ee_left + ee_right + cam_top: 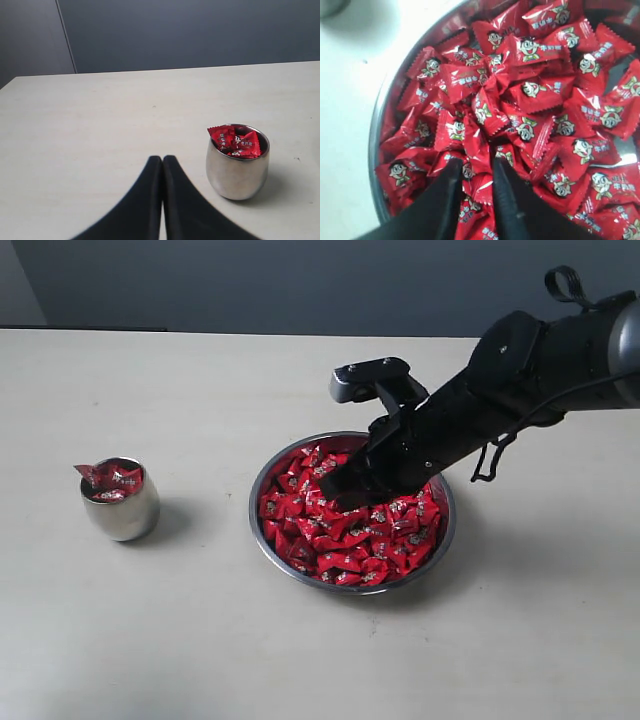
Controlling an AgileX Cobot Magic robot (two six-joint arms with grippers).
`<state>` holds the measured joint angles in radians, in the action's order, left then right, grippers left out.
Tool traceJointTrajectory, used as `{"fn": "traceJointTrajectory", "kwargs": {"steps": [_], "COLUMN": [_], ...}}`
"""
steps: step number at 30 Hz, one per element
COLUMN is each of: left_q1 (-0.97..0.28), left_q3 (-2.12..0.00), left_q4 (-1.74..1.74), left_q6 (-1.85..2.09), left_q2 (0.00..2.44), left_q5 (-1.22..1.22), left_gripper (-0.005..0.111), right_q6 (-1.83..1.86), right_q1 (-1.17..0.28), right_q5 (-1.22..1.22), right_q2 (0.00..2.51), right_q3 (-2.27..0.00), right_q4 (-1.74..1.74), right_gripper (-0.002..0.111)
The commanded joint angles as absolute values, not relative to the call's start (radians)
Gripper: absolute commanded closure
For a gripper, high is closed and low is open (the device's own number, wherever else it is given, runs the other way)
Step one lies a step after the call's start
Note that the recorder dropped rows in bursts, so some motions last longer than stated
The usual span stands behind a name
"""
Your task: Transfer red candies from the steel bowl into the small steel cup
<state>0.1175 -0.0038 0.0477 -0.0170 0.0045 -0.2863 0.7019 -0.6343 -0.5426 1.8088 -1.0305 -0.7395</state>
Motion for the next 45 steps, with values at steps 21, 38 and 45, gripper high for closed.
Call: {"fn": "traceJointTrajectory", "kwargs": {"steps": [21,38,45], "left_q1": [0.118,0.118,0.118], "left_q3": [0.0,0.0,0.0], "left_q4": [0.045,0.045,0.045], "left_q6": [-0.02,-0.02,-0.02], "left_q2": [0.0,0.0,0.0], "left_q5": [-0.285,-0.285,-0.285], "left_gripper": [0.106,0.106,0.106], "right_q6": [0.586,0.586,0.586], "right_q1": [-0.761,-0.771,-0.771], "right_q5": [-0.762,-0.747,-0.747], "right_q2": [1.906,1.976,1.99], "right_q3": [-1.231,-1.308,-1.331], "right_q4": [-0.32,-0.296,-0.261], "right_gripper": [0.078,0.078,0.078]}}
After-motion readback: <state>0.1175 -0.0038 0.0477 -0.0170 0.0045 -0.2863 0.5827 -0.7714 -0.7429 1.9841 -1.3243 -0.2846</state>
